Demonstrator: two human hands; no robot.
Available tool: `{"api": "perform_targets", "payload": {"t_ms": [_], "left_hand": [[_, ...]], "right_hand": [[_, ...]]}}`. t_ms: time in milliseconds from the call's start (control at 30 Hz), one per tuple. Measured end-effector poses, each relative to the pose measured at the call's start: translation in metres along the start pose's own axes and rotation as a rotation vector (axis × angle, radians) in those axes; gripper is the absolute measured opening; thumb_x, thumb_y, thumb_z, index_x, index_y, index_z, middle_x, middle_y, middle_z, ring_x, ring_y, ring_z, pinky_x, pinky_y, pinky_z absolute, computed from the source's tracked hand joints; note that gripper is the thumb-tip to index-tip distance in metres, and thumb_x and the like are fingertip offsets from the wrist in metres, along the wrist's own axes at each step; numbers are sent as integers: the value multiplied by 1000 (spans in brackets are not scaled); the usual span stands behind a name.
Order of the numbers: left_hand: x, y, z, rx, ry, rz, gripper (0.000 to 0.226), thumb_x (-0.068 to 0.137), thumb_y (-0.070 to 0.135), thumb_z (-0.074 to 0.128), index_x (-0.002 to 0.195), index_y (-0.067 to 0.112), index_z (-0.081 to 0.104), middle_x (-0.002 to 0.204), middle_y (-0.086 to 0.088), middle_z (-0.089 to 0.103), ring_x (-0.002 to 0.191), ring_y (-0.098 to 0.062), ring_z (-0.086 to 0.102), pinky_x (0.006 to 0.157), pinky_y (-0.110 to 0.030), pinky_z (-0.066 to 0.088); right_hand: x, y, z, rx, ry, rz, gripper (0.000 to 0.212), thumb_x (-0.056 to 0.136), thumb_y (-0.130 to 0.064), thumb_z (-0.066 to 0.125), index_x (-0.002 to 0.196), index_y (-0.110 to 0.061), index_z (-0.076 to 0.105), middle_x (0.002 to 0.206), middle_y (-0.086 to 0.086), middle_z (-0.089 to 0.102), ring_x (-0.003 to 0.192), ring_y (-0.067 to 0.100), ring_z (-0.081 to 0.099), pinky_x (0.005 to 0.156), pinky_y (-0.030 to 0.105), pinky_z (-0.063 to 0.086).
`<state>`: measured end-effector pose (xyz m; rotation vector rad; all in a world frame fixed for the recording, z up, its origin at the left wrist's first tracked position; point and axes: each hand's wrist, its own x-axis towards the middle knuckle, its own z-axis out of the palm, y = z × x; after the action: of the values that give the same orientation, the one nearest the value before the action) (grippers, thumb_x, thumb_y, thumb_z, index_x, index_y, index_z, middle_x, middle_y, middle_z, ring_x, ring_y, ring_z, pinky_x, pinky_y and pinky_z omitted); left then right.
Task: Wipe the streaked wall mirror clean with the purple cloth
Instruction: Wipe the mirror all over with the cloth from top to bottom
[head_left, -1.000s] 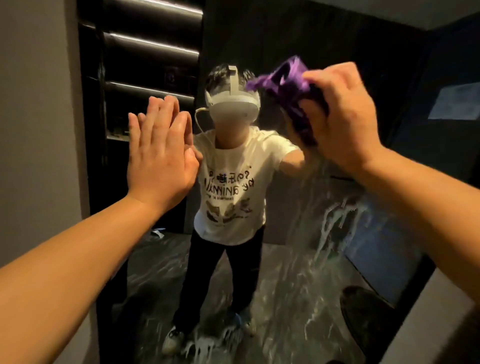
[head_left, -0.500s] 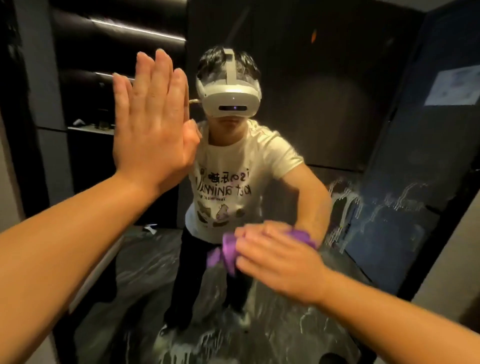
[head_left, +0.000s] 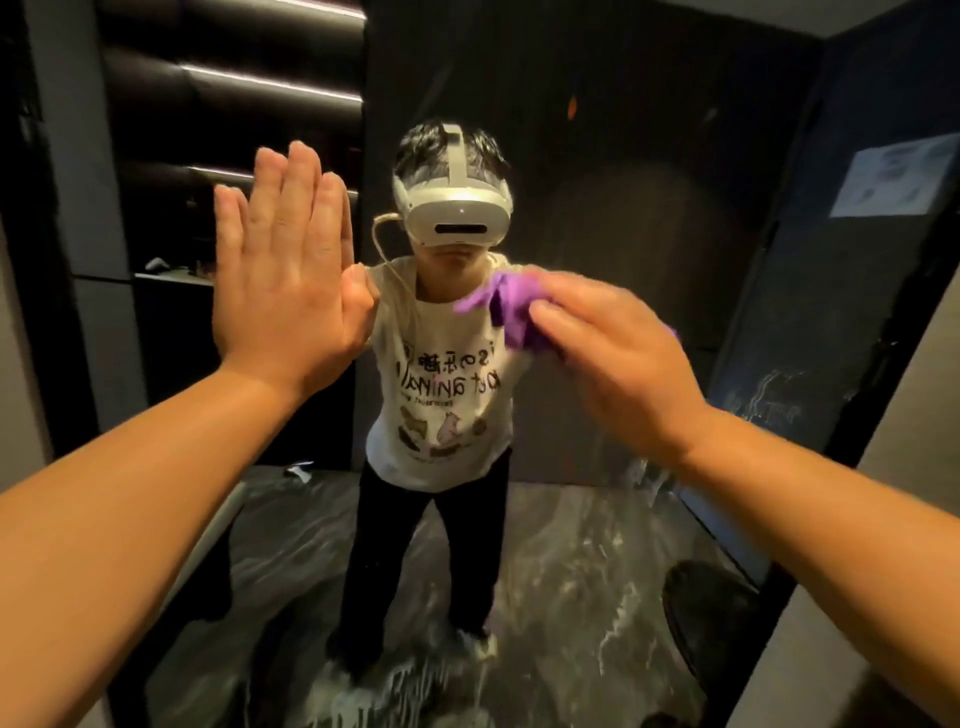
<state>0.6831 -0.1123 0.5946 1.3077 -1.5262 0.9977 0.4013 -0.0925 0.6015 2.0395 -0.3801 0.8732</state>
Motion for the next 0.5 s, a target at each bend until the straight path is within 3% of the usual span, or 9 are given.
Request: {"api": "perform_targets", "payload": {"t_ms": [33,67,167,200,267,333,400,500], "left_hand": [[0,0,0,0,-6,-1,70,92,38,23,153,4,14,162,-17,4,150,-32,-1,120,-52,-2],[1,-1,0,-1,-11,-2,71,92,38,23,153,4,14,162,-17,4,150,-32,-1,120,-52,-2],[0,0,1,-7,-6,3,70,92,38,22,153,2,17,162,-17,6,150,-33,0,120,-53,-2],[0,0,2,-9,2,6,70,92,38,22,153,2,17,162,-18,6,150,-33,1,120,-53,-1],[-1,-1,3,-12,16,11,70,93,37,22,153,2,16,162,-18,7,150,-33,1,120,-53,-1],[0,-1,4,-17,27,22,69,94,36,23,153,3,15,162,-18,6,150,-34,1,120,-54,0],[-1,0,3,-21,30,16,68,93,34,25,153,3,15,162,-19,7,150,-35,2,120,-54,0],[-1,3,2,-12,29,-5,67,92,31,26,152,3,16,162,-19,6,150,-34,1,120,-54,0]], "right_hand": [[28,29,-14,-112,72,32,31,107,-16,36,117,-12,65,114,1,64,107,17,60,92,34,47],[51,53,-26,-205,159,113,27,105,-13,40,115,-9,65,112,5,64,105,17,60,97,31,46],[83,101,-33,-243,280,334,35,100,-11,46,132,1,55,133,22,55,126,33,52,110,9,25],[82,104,-27,-215,287,357,36,100,-11,47,133,2,52,135,25,53,128,38,50,113,12,23],[68,86,-8,-226,276,323,34,101,-9,51,133,2,49,135,30,51,129,43,47,117,32,30],[31,54,8,-254,206,187,36,96,-8,61,131,1,56,136,28,52,130,41,48,110,50,39],[-28,18,27,-192,58,68,36,94,-6,65,130,1,59,138,25,52,131,39,48,104,55,43],[-115,-43,45,-149,-110,-105,41,98,-7,56,138,-9,52,146,15,46,138,32,41,111,52,38]]}}
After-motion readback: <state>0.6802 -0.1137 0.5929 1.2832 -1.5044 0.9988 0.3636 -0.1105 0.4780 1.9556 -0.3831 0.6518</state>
